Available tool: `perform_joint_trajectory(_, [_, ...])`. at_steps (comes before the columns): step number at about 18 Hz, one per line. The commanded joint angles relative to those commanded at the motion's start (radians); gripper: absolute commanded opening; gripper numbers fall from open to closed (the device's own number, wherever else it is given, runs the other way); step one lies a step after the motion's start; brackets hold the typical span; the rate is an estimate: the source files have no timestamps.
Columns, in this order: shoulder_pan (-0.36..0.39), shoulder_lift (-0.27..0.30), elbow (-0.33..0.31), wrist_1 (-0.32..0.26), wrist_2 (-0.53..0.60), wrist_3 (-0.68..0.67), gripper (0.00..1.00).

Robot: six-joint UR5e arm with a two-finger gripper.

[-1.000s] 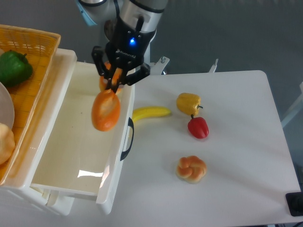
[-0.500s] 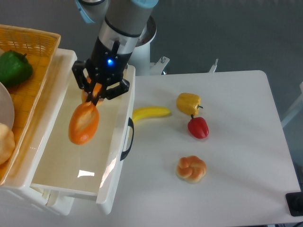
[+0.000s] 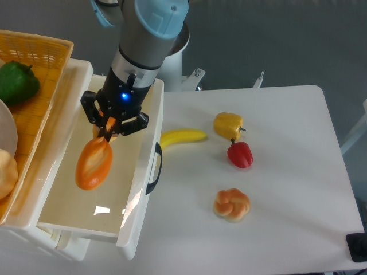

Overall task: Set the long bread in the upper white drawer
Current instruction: 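Lower the bread loaf into the white drawer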

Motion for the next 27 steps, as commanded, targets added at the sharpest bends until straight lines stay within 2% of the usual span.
perform_joint_trajectory(2, [-0.002, -0.006, 0.0, 0.003, 0.002, 0.006, 0.14])
perform_joint_trajectory(5, [-0.005, -0.006, 0.0, 0.005, 0.024, 0.021, 0.34])
perform_joint_trajectory(8, [-0.011, -0.008, 0.0, 0.011, 0.041, 0.041, 0.44])
perform_joint_trajectory(12, [-0.011, -0.003, 0.002, 0.021, 0.041, 0.048, 0.52])
perform_joint_trajectory(16, [-0.011, -0.003, 0.002, 0.023, 0.041, 0.049, 0.54])
perform_joint_trajectory(17, [-0.011, -0.002, 0.002, 0.023, 0.041, 0.057, 0.58])
perform_joint_trajectory(27, [-0.012, -0.002, 0.0, 0.025, 0.041, 0.069, 0.63])
